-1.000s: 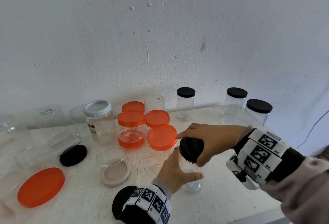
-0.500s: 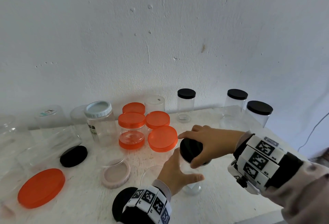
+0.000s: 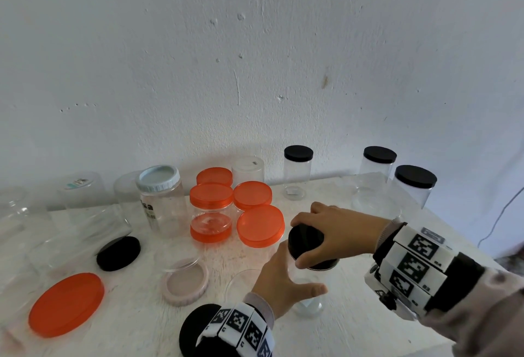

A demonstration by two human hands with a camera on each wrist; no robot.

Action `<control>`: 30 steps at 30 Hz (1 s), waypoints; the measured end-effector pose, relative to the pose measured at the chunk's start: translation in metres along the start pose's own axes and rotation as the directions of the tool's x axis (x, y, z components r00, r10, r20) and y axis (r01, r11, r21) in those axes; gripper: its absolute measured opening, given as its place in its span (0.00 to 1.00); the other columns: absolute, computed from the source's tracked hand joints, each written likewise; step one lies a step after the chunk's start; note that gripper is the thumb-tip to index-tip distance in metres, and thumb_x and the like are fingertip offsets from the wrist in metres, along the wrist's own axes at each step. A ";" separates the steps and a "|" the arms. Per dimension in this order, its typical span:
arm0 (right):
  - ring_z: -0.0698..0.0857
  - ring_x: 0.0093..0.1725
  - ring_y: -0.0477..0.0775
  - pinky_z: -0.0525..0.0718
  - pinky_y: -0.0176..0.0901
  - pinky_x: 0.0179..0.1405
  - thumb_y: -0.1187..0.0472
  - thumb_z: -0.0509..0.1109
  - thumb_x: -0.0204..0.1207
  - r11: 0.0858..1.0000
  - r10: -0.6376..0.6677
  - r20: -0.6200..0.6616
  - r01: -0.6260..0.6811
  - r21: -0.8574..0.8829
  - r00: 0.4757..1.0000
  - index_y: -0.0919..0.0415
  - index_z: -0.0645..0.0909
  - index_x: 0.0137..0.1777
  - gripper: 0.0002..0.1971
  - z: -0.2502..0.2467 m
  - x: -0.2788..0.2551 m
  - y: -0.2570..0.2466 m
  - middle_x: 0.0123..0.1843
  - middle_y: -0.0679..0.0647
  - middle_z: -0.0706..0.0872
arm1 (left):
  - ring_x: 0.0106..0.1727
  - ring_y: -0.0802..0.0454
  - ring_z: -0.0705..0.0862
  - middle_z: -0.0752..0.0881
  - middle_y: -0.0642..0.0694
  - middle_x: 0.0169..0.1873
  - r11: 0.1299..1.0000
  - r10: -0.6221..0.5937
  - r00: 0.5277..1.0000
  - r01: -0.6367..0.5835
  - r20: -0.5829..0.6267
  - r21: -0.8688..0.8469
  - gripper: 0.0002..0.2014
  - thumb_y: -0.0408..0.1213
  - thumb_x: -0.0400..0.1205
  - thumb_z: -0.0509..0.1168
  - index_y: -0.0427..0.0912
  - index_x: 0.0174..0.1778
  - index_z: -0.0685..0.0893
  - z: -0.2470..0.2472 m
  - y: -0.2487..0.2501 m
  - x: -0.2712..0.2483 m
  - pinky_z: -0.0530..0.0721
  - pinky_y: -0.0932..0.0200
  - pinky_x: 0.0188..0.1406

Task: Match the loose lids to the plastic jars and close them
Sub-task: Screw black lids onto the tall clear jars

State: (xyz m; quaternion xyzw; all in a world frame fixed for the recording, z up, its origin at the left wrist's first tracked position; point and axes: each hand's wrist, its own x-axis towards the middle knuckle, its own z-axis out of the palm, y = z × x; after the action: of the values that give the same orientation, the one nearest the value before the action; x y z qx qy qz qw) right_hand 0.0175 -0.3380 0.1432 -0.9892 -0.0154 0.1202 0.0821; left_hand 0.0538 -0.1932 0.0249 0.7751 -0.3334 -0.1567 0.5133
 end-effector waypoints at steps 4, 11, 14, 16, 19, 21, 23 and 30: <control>0.65 0.65 0.45 0.75 0.45 0.66 0.40 0.75 0.68 0.995 -0.067 0.051 0.063 0.074 0.996 0.36 0.61 0.77 0.39 -0.004 -0.003 0.000 0.66 0.41 0.67 | 0.61 0.71 0.75 0.77 0.68 0.60 1.000 -0.015 1.000 0.015 -0.004 -0.014 0.37 0.54 0.64 0.80 0.75 0.58 0.61 0.000 0.001 -0.001 0.71 0.77 0.53; 0.66 0.61 0.45 0.75 0.42 0.62 0.33 0.70 0.68 0.998 -0.067 -0.002 0.067 0.014 0.998 0.38 0.65 0.76 0.36 0.000 -0.003 -0.001 0.63 0.42 0.70 | 0.65 0.66 0.76 0.78 0.65 0.63 0.999 -0.013 1.000 0.014 0.008 -0.041 0.38 0.54 0.64 0.80 0.72 0.63 0.62 0.000 -0.001 0.000 0.72 0.70 0.62; 0.68 0.59 0.48 0.77 0.43 0.58 0.27 0.65 0.68 0.998 -0.007 -0.063 0.003 -0.060 0.998 0.41 0.66 0.74 0.36 0.005 -0.002 -0.004 0.62 0.46 0.71 | 0.64 0.70 0.75 0.78 0.67 0.62 0.999 -0.010 1.000 0.010 0.009 -0.050 0.37 0.54 0.63 0.80 0.75 0.60 0.64 0.001 -0.001 0.000 0.71 0.73 0.59; 0.69 0.58 0.49 0.77 0.44 0.56 0.25 0.63 0.68 0.995 0.021 -0.093 -0.029 -0.092 0.995 0.43 0.67 0.72 0.37 0.008 -0.001 -0.007 0.62 0.47 0.72 | 0.65 0.69 0.75 0.78 0.68 0.62 0.998 -0.010 1.000 0.010 0.004 -0.058 0.37 0.55 0.63 0.80 0.76 0.60 0.63 0.001 -0.002 0.000 0.70 0.73 0.60; 0.68 0.60 0.49 0.77 0.44 0.59 0.29 0.65 0.69 0.997 0.015 -0.059 -0.019 -0.075 0.998 0.43 0.65 0.75 0.37 0.006 -0.002 -0.009 0.64 0.48 0.71 | 0.65 0.70 0.75 0.77 0.69 0.62 0.998 -0.008 1.000 0.009 0.009 -0.061 0.38 0.56 0.62 0.80 0.77 0.60 0.63 0.001 -0.002 0.001 0.70 0.73 0.60; 0.65 0.63 0.49 0.76 0.44 0.62 0.36 0.69 0.71 0.999 -0.026 0.016 0.027 -0.042 1.000 0.42 0.60 0.79 0.38 0.001 -0.005 -0.009 0.69 0.47 0.67 | 0.64 0.70 0.75 0.78 0.69 0.62 0.998 -0.005 1.000 0.006 0.009 -0.058 0.37 0.57 0.61 0.79 0.76 0.59 0.64 0.001 -0.002 0.001 0.71 0.74 0.59; 0.64 0.66 0.48 0.75 0.44 0.65 0.44 0.72 0.71 0.998 -0.057 0.068 0.058 -0.014 0.996 0.40 0.58 0.81 0.39 -0.005 -0.007 -0.008 0.72 0.45 0.65 | 0.64 0.71 0.74 0.77 0.69 0.62 0.999 -0.003 1.000 0.003 0.007 -0.041 0.37 0.58 0.61 0.78 0.75 0.59 0.62 0.001 -0.001 0.000 0.69 0.75 0.59; 0.65 0.61 0.47 0.76 0.45 0.63 0.40 0.72 0.71 0.997 -0.054 0.074 0.058 -0.046 0.996 0.39 0.62 0.78 0.36 -0.007 -0.006 -0.008 0.67 0.46 0.70 | 0.64 0.70 0.75 0.78 0.66 0.63 1.000 0.015 1.000 -0.015 0.005 -0.022 0.37 0.55 0.64 0.79 0.75 0.61 0.61 0.000 -0.001 0.000 0.70 0.74 0.60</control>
State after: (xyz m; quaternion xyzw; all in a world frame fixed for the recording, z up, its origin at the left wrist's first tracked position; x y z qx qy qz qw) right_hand 0.0137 -0.3316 0.1528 -0.9851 -0.0491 0.1534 0.0607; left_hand 0.0536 -0.1930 0.0242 0.7663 -0.3390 -0.1586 0.5222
